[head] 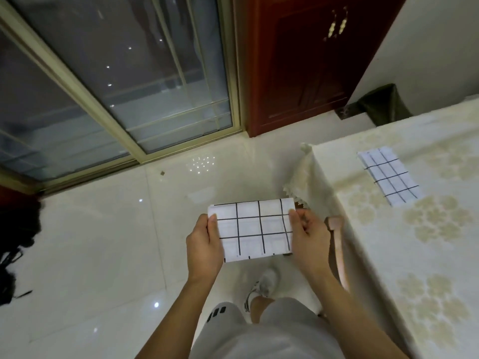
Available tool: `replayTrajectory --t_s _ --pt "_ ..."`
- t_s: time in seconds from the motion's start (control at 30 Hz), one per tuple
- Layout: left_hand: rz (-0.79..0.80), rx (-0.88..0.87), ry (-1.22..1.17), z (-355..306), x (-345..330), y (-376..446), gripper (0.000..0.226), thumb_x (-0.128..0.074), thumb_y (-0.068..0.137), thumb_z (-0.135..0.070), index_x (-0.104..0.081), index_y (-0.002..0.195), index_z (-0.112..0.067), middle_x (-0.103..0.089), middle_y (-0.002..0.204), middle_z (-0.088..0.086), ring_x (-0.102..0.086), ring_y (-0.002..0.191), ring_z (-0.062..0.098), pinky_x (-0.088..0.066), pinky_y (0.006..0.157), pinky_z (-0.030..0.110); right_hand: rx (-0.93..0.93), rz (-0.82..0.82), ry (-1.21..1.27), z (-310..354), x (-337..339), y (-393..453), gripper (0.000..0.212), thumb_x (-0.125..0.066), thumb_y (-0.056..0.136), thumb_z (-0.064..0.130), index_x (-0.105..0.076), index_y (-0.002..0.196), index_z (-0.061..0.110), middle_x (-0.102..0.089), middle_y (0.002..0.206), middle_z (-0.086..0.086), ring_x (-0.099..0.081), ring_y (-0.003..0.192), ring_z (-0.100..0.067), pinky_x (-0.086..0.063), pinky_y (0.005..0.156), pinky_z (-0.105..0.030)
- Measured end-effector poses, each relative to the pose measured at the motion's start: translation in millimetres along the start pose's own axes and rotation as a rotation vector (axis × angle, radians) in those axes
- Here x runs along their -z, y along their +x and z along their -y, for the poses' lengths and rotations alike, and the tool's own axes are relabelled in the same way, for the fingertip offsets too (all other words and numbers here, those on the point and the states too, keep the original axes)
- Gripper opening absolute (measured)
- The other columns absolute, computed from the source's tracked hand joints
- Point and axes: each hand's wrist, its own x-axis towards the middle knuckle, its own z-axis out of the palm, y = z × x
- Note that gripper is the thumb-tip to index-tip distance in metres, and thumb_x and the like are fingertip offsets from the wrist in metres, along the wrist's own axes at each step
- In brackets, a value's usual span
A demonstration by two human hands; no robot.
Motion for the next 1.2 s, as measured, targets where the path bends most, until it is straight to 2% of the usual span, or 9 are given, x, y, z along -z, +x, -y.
replayTrajectory --t_s 0.23,0.3,0.4,0.6,0.73,0.87,1.0,1.1,1.2 --pt "0.07 -0.056 0.088 -41.5 -53.3 56.8 0.034 -0.037 0.105 -0.031 -0.057 0.091 -0.008 -0.06 0.073 0.003 -0.059 0.066 0.013 -0.048 0.052 0.022 -0.089 -0.067 0.037 1.0 16.5 73.0 0.026 -0.055 0.1 0.032 -0.062 0.08 0.017 -0.066 0.074 -0.018 -0.062 0.072 -0.035 -0.053 0.064 -0.046" --pt "0.086 -0.078 0.103 -51.3 -63.5 69.9 0.033 -0.037 0.105 -0.032 -0.057 0.091 -0.009 -0.061 0.075 0.003 -0.061 0.069 0.015 -0.05 0.055 0.029 -0.112 -0.088 0.058 2.5 18.9 86.6 0.023 -0.055 0.1 0.029 -0.062 0.08 0.021 -0.066 0.069 -0.011 -0.062 0.068 -0.025 -0.052 0.064 -0.04" --pt "0.135 -0.108 0.119 -66.4 -80.4 87.6 0.033 -0.037 0.105 -0.033 -0.056 0.091 -0.01 -0.061 0.075 0.001 -0.06 0.067 0.012 -0.048 0.052 0.019 -0.122 -0.134 0.074 3.0 26.0 103.9 0.022 -0.056 0.1 0.024 -0.062 0.08 0.021 -0.067 0.068 -0.004 -0.06 0.067 -0.016 -0.048 0.061 -0.032" --pt "0.281 -0.199 0.165 -89.9 -125.8 112.7 0.031 -0.038 0.105 -0.034 -0.052 0.086 -0.014 -0.06 0.074 0.003 -0.063 0.071 0.021 -0.054 0.058 0.043 -0.243 -0.28 0.081 -17.6 46.9 126.1 0.019 -0.054 0.1 0.029 -0.064 0.085 0.022 -0.066 0.07 0.006 -0.06 0.068 -0.002 -0.041 0.054 -0.013" --pt "0.432 -0.282 0.184 -111.4 -165.8 127.2 0.031 -0.037 0.104 -0.035 -0.045 0.078 -0.021 -0.055 0.068 0.002 -0.058 0.064 0.018 -0.049 0.052 0.033 -0.345 -0.415 0.113 -37.3 59.9 135.3 0.019 -0.054 0.1 0.031 -0.067 0.088 0.023 -0.07 0.071 0.004 -0.065 0.068 -0.006 -0.046 0.056 -0.021" --pt "0.591 -0.372 0.196 -132.3 -210.4 145.6 0.031 -0.037 0.102 -0.037 -0.042 0.075 -0.022 -0.052 0.066 -0.001 -0.053 0.057 0.008 -0.042 0.048 0.023 -0.415 -0.567 0.168 -39.9 75.4 148.0 0.018 -0.053 0.101 0.029 -0.066 0.09 0.022 -0.071 0.077 0.006 -0.065 0.071 -0.001 -0.045 0.053 -0.012" --pt "0.756 -0.409 0.184 -150.9 -254.5 164.0 0.031 -0.038 0.104 -0.034 -0.048 0.079 -0.018 -0.058 0.068 0.002 -0.059 0.062 0.011 -0.051 0.05 0.033 -0.486 -0.734 0.21 -39.7 86.3 163.9 0.02 -0.054 0.101 0.026 -0.066 0.088 0.016 -0.069 0.076 -0.001 -0.065 0.066 -0.003 -0.046 0.047 -0.013" --pt "0.875 -0.427 0.154 -163.5 -284.1 175.4 0.033 -0.04 0.104 -0.035 -0.049 0.078 -0.016 -0.056 0.066 0.007 -0.054 0.057 0.022 -0.047 0.049 0.042 -0.545 -0.829 0.175 -43.1 91.4 175.3 0.019 -0.054 0.101 0.032 -0.067 0.089 0.023 -0.072 0.08 0.004 -0.067 0.075 -0.009 -0.052 0.062 -0.026" --pt "0.999 -0.462 0.136 -177.2 -311.1 186.7 0.037 -0.041 0.103 -0.036 -0.046 0.073 -0.015 -0.042 0.058 -0.002 -0.036 0.051 0.009 -0.032 0.048 0.03 -0.574 -0.919 0.149 -41.0 97.0 184.3 0.018 -0.055 0.1 0.031 -0.066 0.087 0.026 -0.071 0.077 0.007 -0.065 0.071 -0.005 -0.048 0.058 -0.019"
